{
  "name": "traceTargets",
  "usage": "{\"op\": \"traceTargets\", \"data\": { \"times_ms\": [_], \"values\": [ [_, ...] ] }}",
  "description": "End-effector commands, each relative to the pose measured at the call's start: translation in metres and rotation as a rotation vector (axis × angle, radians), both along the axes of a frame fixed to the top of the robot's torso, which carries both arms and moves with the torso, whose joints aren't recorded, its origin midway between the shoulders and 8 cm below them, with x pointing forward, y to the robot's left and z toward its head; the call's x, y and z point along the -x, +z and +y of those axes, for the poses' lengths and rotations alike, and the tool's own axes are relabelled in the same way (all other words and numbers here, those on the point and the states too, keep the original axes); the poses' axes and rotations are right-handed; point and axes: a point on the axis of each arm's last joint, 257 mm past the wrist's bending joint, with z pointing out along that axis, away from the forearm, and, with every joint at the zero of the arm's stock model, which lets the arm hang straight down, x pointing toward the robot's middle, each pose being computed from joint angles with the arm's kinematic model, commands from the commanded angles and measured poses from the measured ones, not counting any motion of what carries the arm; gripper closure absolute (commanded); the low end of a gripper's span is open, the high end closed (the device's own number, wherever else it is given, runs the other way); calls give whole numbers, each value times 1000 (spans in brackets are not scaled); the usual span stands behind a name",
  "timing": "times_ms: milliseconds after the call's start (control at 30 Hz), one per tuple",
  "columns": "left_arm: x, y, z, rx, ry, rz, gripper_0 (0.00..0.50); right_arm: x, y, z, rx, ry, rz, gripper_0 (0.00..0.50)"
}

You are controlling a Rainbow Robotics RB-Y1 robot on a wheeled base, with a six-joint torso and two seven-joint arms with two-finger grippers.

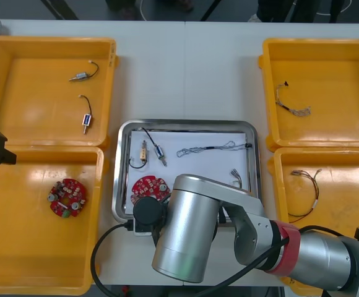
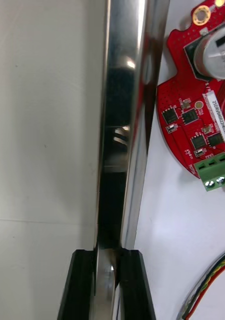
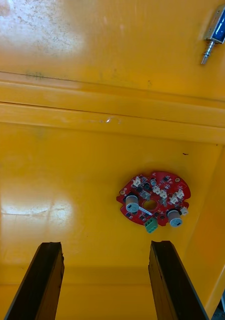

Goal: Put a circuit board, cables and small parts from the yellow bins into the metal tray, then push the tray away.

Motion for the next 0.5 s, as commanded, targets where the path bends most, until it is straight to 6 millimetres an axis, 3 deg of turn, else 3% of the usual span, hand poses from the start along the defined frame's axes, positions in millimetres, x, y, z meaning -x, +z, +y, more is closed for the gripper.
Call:
{"op": "traceTargets", "data": {
  "times_ms": [33,500],
  "values": [
    [4,15,15,-85,-72,-25,0,6,0,8,-21,-3,-4,500],
    [4,15,15,-85,-72,-25,0,-28,17,-6,-13,11,-63,500]
  ]
}}
